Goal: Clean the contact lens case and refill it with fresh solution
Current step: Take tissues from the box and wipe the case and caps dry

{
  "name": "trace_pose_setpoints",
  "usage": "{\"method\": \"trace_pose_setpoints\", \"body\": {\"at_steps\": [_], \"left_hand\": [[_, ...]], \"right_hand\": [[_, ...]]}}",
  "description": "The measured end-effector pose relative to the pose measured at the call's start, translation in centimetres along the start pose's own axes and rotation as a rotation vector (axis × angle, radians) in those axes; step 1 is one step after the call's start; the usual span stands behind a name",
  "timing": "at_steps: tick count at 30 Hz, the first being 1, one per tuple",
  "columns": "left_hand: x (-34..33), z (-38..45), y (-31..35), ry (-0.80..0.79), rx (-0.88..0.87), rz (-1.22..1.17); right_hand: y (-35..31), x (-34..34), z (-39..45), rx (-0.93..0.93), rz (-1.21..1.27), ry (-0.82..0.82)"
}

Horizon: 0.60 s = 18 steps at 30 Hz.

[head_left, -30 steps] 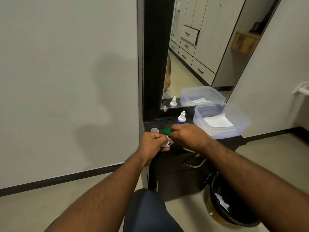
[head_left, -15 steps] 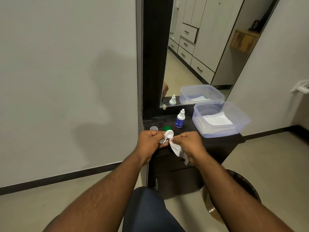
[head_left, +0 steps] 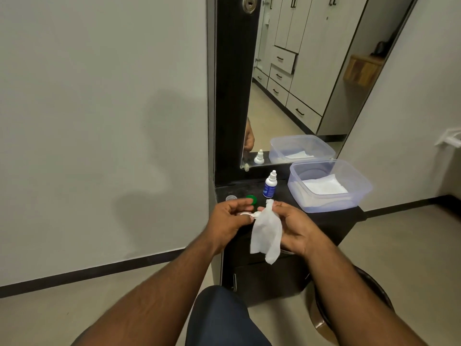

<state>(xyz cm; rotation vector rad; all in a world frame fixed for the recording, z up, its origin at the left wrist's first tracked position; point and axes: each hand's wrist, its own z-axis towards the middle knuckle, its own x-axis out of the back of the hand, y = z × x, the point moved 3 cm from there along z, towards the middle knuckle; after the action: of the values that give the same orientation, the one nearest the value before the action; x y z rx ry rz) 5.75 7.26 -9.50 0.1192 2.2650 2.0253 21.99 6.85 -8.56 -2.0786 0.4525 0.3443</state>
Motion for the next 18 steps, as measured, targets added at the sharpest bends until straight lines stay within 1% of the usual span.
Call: {"method": "trace_pose_setpoints", "body": {"at_steps": [2,4,6,9,12,14,16,18], "left_hand": [[-0.2,0.0,0.1,-0.031,-0.042,0.068],[-0.4,-0.2,0.1,-0.049,-0.096,0.119],[-0.6,-0.3,0.1,-0.041,-0.135,0.154],[-0.7,-0.3,-0.1,-0.016,-0.202,0.242],[-0.9,-0.4,0.0,0.007,-0.328,0.488],[-1.0,-0.5,0.3,0.023,-0.394,0.577],[-1.0,-0.6,0.3,0.054,-0.419,0.589],[-0.8,-0.6,0.0,0.109,-0.401,0.554]], "right_hand": [[0.1,-0.6,0.1,0.04,-0.05,0.011],[0.1,-0.9,0.2,0.118,-0.157,0.084],[0.2,-0.7,0.5,0.178,-0.209,0.135],[0.5,0.0,0.8,0.213,-0.183,0.12],[0.8,0.7,1.0,0.223,-0.151,0.075],[0.8,0.8,0.9,0.245,-0.144,0.059],[0.6,0.9,0.9,0.301,-0.184,0.083],[0.1,1.1,0.6,0.382,-0.23,0.131]]}}
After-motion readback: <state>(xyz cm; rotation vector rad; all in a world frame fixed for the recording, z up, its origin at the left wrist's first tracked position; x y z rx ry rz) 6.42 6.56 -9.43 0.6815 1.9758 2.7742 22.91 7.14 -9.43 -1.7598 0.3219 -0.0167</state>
